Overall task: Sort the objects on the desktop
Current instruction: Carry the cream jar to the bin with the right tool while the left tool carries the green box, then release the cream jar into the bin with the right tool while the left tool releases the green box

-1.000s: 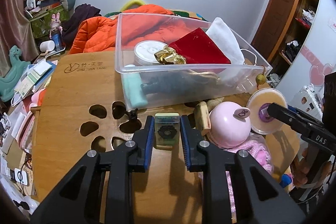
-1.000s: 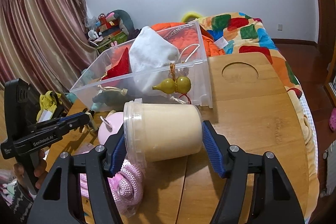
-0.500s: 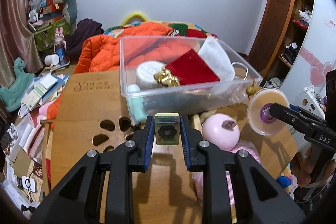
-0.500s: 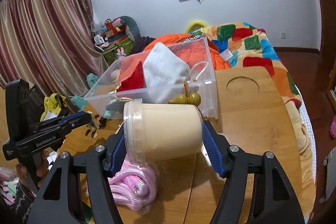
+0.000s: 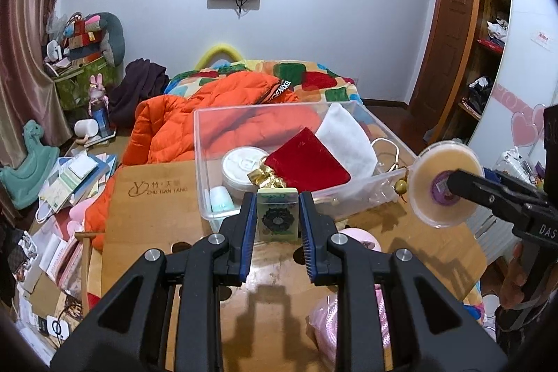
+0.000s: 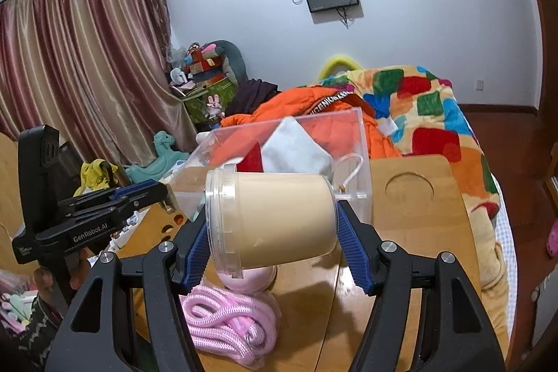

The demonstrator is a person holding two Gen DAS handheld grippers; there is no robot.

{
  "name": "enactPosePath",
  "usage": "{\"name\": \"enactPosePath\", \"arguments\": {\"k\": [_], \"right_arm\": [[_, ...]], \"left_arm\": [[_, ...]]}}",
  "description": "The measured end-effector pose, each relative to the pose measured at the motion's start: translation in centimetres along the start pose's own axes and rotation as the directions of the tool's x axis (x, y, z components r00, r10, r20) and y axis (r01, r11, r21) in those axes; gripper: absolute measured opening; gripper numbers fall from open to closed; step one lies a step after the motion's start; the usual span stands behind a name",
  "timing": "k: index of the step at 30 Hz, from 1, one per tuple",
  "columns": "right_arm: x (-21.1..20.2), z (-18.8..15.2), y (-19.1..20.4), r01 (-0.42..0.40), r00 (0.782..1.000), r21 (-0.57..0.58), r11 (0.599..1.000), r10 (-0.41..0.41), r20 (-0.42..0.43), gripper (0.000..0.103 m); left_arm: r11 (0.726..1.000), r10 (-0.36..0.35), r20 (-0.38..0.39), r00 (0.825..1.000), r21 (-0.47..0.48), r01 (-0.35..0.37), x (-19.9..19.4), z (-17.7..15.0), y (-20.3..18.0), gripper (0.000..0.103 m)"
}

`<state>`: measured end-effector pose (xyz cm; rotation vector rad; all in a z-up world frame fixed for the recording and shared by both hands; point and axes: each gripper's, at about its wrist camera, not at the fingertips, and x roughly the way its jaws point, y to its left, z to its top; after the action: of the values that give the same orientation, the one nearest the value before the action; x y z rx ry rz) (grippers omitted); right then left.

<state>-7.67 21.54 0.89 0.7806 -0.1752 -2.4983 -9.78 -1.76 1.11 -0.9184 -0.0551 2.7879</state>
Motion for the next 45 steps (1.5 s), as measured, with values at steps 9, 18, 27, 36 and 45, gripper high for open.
{"name": "enactPosePath", "arguments": {"k": [9, 18, 27, 36, 45], "right_arm": [[1.7, 2.8, 0.9, -0.015, 1.000, -0.051, 0.999, 0.015, 0.004, 0.063], [6.3, 4.3, 1.5, -0.018, 0.999, -0.076, 0.997, 0.015, -0.032, 0.062], [9.4, 4.9, 1.3, -0.027, 0.998, -0.043, 0.999, 0.025, -0.056, 0.062], [12.1, 4.5, 2.4, 0.082, 0.992, -0.146, 0.986, -0.095, -0.085, 0.064], [11.0, 3.9, 2.9, 0.112, 0.987, -0.163, 0.980, -0.128, -0.094, 0.073]], "left_arm": [[1.000, -0.006, 0.011, 1.000, 0.017, 0.005, 0.7, 1.3, 0.2, 0.024], [1.000, 0.008, -0.018, 1.000, 0.004, -0.008, 3.3, 2.1, 1.2, 0.024], [1.000, -0.005, -0.066, 0.998, -0.011, 0.004, 5.9, 1.7, 1.9, 0.024], [1.000, 0.004, -0.083, 0.997, 0.008, -0.003, 6.7, 1.2, 1.5, 0.024], [1.000, 0.003, -0.070, 0.998, 0.022, -0.002, 5.5, 1.0, 1.2, 0.045]]}}
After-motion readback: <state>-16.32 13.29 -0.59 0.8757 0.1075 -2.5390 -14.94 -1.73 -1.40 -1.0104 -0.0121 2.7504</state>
